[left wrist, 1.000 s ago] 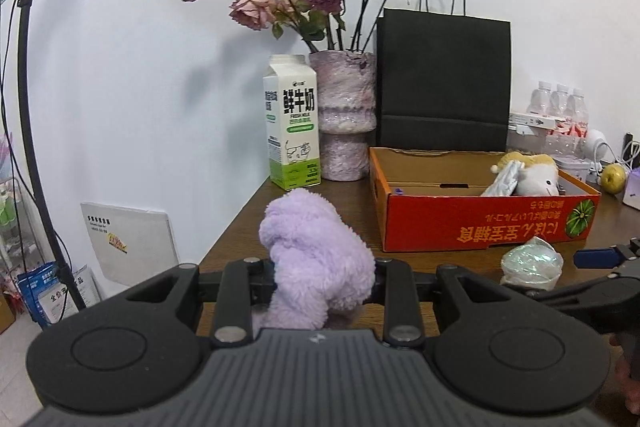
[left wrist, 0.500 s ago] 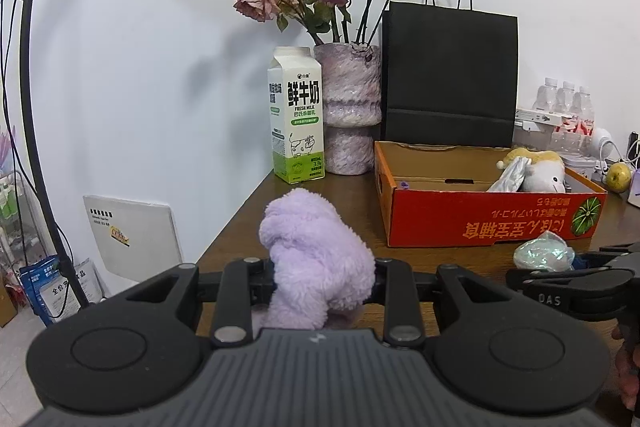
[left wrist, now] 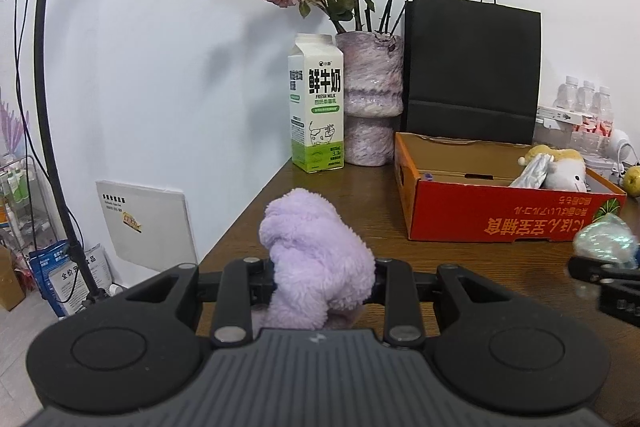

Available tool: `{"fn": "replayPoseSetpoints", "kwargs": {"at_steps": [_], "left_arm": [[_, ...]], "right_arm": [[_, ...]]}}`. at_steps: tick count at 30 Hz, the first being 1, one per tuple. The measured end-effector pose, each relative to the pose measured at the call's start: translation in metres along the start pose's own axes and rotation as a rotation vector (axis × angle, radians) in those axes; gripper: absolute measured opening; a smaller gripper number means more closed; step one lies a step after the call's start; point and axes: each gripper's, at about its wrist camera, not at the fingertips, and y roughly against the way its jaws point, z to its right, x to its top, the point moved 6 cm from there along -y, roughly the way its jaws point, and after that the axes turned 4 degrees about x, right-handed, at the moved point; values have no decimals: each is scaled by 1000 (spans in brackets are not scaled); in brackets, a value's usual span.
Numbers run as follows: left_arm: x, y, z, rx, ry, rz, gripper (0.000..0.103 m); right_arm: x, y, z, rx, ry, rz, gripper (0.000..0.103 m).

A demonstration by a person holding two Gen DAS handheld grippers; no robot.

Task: Organize objects
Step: 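Lift the hair band with the left gripper while the right gripper grasps the glittery cup, then carry the hair band with the left gripper and the cup with the right toward the red box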

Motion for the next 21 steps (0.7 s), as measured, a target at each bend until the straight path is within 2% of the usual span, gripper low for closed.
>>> {"fn": "replayPoseSetpoints", "kwargs": {"at_steps": [7,21], "left_arm": [[-5,11,10,10,-10,7,30],[-8,41,71,-81,-32,15,30]], "right_arm": [[-2,31,16,3,-6,49,36],[-6,62,44,3,-13,90,36]]}}
